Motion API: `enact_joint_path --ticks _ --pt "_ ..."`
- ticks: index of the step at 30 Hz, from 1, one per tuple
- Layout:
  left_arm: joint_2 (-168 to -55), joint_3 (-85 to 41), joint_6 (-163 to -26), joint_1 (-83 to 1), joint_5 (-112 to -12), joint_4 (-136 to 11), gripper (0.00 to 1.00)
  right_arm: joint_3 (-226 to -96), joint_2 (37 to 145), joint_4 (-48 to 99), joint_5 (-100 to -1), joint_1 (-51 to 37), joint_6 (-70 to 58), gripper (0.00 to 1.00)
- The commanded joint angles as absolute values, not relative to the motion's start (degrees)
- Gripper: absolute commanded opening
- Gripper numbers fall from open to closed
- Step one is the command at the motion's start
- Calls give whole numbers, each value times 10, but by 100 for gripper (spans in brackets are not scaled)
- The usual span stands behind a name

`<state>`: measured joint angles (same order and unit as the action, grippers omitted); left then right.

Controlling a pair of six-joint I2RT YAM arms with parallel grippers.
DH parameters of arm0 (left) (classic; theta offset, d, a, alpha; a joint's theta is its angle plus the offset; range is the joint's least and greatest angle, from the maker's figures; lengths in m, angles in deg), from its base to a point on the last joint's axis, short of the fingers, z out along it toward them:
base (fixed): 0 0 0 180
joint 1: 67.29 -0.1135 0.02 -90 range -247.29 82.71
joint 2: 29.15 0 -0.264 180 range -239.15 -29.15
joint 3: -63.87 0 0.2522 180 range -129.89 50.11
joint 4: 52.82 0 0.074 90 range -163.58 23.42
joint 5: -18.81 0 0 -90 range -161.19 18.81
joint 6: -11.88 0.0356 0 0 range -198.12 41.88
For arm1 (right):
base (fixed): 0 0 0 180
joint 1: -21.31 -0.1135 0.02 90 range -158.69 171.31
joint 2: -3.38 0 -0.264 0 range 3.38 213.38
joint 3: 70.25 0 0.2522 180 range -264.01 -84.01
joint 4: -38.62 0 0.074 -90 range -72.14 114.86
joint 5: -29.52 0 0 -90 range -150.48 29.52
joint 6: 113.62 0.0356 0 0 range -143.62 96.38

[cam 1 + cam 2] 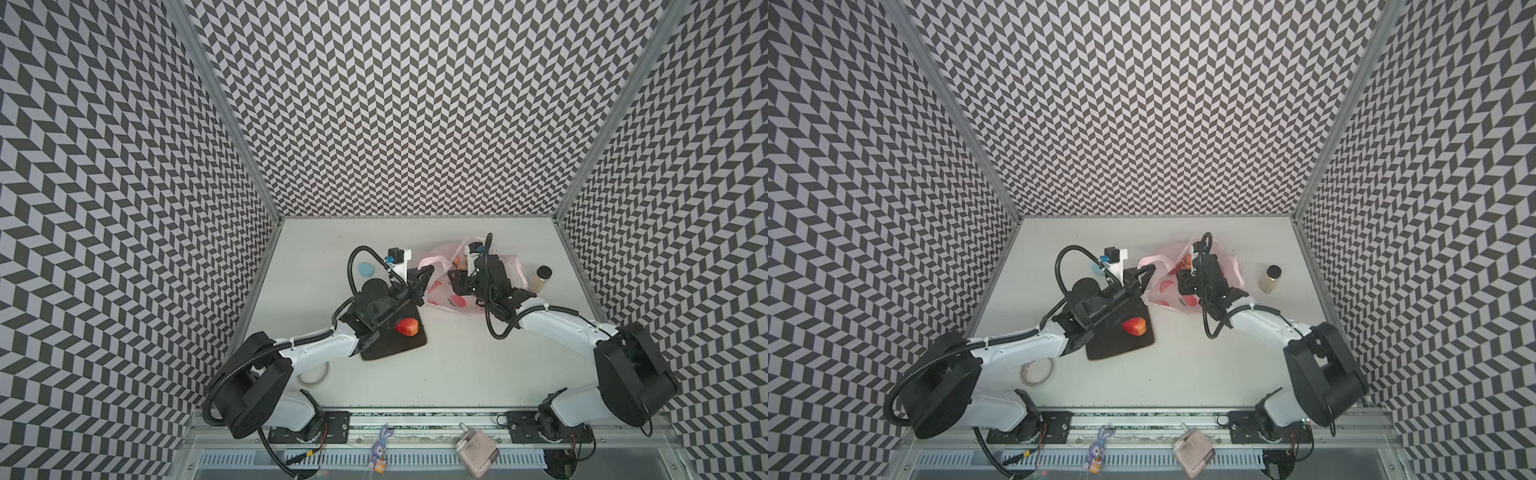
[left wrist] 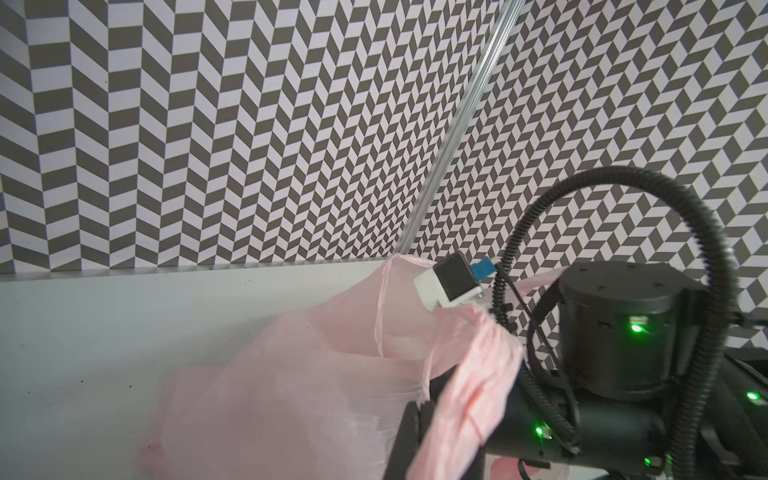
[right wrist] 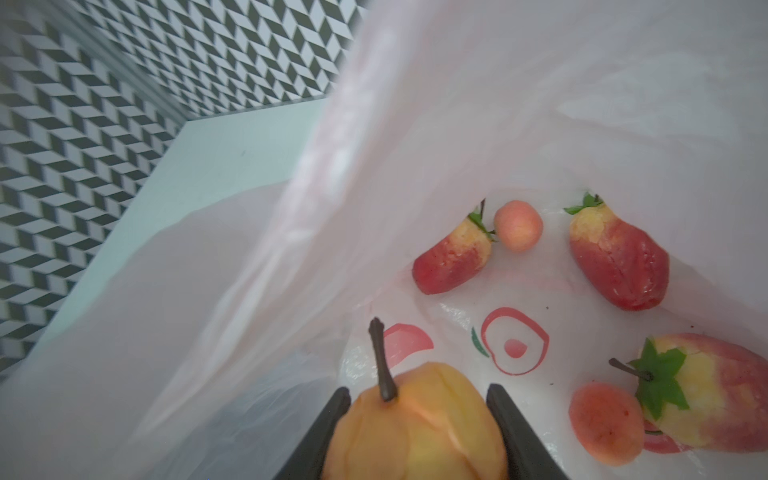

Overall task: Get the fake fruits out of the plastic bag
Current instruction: 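Reach the right gripper into the bag and grasp a yellow-red fake pear, then carry the pear out and release it on the black mat with the right gripper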

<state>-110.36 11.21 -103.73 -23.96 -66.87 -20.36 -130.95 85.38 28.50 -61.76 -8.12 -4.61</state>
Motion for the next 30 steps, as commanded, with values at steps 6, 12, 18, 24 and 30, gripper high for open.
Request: enact_joint_path --ticks 6,12,18,24,30 --pt "-1129 79 -1049 -278 -659 -169 0 -1296 735 274 -498 -81 -100 39" --pt "-1150 70 -1060 -306 -625 -156 0 -1266 634 275 -465 -139 -185 39" --pt "-1156 62 -1060 -321 -610 -161 0 -1220 634 301 -514 -279 -281 40" --pt "-1149 60 -1054 -332 -597 -182 0 -1224 737 363 -574 -384 -308 40" --pt "-1141 59 -1046 -334 -591 -198 0 -1274 880 400 -627 -431 -319 40"
